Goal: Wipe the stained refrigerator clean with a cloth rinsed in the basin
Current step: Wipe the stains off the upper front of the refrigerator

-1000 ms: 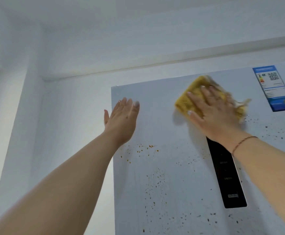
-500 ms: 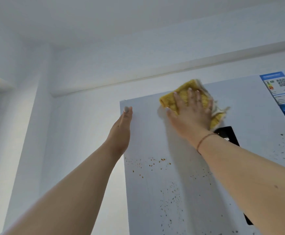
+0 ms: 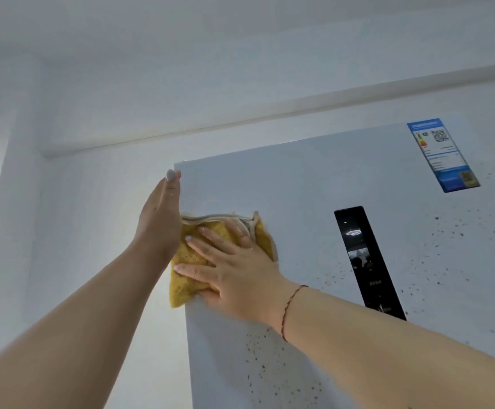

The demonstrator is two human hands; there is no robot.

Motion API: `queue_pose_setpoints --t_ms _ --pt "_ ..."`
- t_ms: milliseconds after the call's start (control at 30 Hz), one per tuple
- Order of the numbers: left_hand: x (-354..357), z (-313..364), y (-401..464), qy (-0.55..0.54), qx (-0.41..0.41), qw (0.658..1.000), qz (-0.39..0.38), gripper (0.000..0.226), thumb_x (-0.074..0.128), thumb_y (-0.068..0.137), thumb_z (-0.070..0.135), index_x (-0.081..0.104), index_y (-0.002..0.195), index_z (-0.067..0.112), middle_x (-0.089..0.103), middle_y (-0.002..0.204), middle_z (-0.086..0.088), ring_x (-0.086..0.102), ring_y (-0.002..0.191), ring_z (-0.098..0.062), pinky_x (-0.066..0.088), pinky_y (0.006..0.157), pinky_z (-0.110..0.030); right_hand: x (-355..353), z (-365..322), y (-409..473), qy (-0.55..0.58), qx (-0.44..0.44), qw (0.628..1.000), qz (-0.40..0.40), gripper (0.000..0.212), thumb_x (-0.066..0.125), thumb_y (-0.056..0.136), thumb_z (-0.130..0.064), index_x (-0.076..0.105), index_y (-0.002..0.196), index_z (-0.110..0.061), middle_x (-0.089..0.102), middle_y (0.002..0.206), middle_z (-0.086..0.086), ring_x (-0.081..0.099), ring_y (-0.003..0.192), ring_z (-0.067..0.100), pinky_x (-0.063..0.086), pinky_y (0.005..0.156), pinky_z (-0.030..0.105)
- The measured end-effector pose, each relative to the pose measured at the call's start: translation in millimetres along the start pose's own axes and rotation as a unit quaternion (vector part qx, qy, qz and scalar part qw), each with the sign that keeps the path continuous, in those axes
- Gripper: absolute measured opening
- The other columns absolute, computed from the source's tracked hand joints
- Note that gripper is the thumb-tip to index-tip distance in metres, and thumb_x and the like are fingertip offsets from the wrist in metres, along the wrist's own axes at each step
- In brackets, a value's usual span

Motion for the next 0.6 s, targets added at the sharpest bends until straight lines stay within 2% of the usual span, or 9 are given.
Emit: queue_pose_setpoints --t_ms 133,233,267,300,333,367,400,500,600 --pt "18 -3 -6 0.033 -0.004 0.999 -0.011 0.061 0.022 0.096 0.064 0.041 0.144 0.033 0.036 0.151 0.014 0.028 0.142 -0.008 0.018 0.113 -0.029 2 13 -41 -0.028 -0.061 0.998 -0.013 0.051 0.037 0.094 -0.051 0.037 0.143 -0.042 0.026 0.158 -0.003 0.013 0.148 0.021 -0.001 0.118 0.052" --pt "30 -1 -12 0.081 0.002 0.996 -0.030 0.066 0.019 0.091 0.072 0.043 0.142 0.036 0.040 0.149 0.011 0.032 0.140 -0.012 0.021 0.117 -0.038 -5 44 -68 -0.048 -0.054 0.997 -0.012 0.054 0.035 0.093 -0.054 0.031 0.145 -0.043 0.027 0.157 -0.004 0.016 0.147 0.021 0.006 0.116 0.055" --pt "35 0 -14 0.091 0.007 0.995 -0.038 0.063 0.018 0.091 0.072 0.049 0.134 0.038 0.047 0.141 0.014 0.036 0.136 -0.013 0.025 0.114 -0.040 -8 57 -77 -0.059 -0.043 0.997 -0.006 0.054 0.038 0.092 -0.054 0.031 0.145 -0.043 0.029 0.156 -0.004 0.019 0.147 0.021 0.008 0.116 0.055" --pt "39 2 -17 0.100 0.010 0.994 -0.043 0.052 0.018 0.093 0.069 0.055 0.118 0.042 0.054 0.125 0.019 0.042 0.127 -0.015 0.029 0.108 -0.037 -12 70 -86 -0.066 -0.029 0.997 0.002 0.055 0.041 0.092 -0.053 0.031 0.145 -0.043 0.031 0.155 -0.004 0.022 0.146 0.021 0.009 0.115 0.055" --pt "44 4 -19 0.111 0.013 0.993 -0.048 0.039 0.019 0.097 0.063 0.052 0.100 0.043 0.054 0.104 0.023 0.044 0.114 -0.015 0.030 0.100 -0.034 -16 84 -95 -0.068 -0.010 0.998 0.010 0.055 0.043 0.092 -0.052 0.032 0.145 -0.043 0.032 0.155 -0.004 0.024 0.145 0.020 0.011 0.115 0.056" --pt "51 8 -22 0.123 0.019 0.991 -0.050 0.033 0.019 0.099 0.057 0.046 0.092 0.040 0.047 0.089 0.023 0.041 0.103 -0.013 0.027 0.095 -0.031 -19 98 -104 -0.068 0.012 0.998 0.016 0.054 0.043 0.092 -0.052 0.034 0.144 -0.044 0.033 0.155 -0.004 0.026 0.145 0.020 0.012 0.115 0.056" --pt "58 13 -24 0.137 0.032 0.989 -0.051 0.031 0.019 0.101 0.053 0.041 0.092 0.034 0.041 0.081 0.021 0.037 0.096 -0.012 0.024 0.094 -0.028 -23 113 -113 -0.065 0.038 0.997 0.018 0.053 0.041 0.092 -0.052 0.034 0.144 -0.044 0.033 0.154 -0.004 0.027 0.144 0.020 0.013 0.115 0.056" --pt "78 28 -31 0.176 0.075 0.980 -0.051 0.028 0.017 0.103 0.044 0.036 0.097 0.024 0.033 0.077 0.019 0.027 0.077 -0.006 0.019 0.095 -0.023 -30 159 -143 -0.062 0.133 0.989 0.002 0.054 0.034 0.093 -0.054 0.026 0.146 -0.046 0.027 0.157 -0.005 0.020 0.146 0.019 0.011 0.115 0.056" --pt "97 40 -36 0.209 0.105 0.971 -0.044 0.024 0.017 0.104 0.037 0.035 0.099 0.023 0.037 0.087 0.015 0.022 0.088 -0.002 0.020 0.093 -0.026 -37 203 -176 -0.064 0.226 0.972 -0.019 0.056 0.017 0.092 -0.062 0.003 0.146 -0.054 0.009 0.161 -0.008 -0.001 0.148 0.014 -0.004 0.117 0.050"
Point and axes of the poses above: each hand's wrist, its own y-axis towards the middle knuckle, its own x-axis out of the palm, z = x × y, the point moved 9 cm from there along y, towards the middle knuckle
